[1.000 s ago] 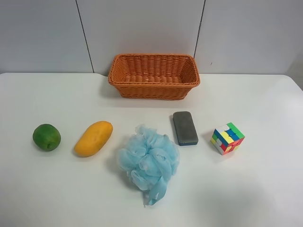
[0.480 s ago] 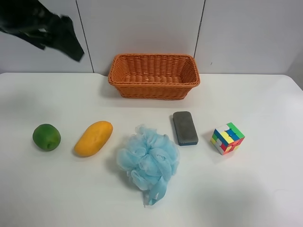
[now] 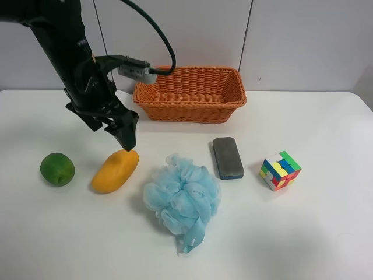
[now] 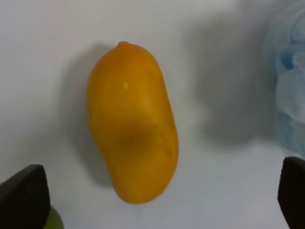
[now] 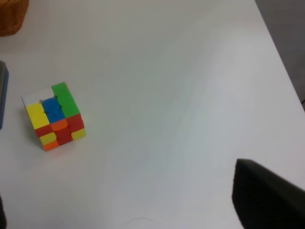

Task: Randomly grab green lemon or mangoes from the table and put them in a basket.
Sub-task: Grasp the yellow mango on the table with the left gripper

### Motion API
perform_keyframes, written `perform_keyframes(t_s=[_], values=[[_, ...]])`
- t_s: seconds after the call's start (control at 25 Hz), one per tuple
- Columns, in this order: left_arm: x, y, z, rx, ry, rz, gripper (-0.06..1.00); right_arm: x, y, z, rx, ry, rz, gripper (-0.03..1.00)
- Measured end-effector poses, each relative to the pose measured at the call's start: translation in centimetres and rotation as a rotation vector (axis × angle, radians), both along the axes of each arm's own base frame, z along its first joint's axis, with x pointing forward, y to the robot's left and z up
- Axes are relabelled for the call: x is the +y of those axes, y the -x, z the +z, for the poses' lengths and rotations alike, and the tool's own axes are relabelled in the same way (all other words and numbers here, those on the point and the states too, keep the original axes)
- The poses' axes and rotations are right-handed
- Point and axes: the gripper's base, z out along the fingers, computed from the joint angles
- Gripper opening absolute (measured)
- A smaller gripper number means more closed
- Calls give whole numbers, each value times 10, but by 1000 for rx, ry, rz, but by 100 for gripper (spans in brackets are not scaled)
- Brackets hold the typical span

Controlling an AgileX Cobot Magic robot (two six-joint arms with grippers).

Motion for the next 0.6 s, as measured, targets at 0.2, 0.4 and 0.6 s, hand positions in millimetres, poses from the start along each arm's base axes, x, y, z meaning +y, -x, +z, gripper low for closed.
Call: perform_keyframes(t_s=[0.2,0.4,0.6], values=[[2,6,-28,-15,28,32,95,0,0,0,0,0,0,93],[3,9,-48,-47,49,60,95,0,0,0,0,0,0,93],[3,9,-74,4,24,68,95,0,0,0,0,0,0,93]])
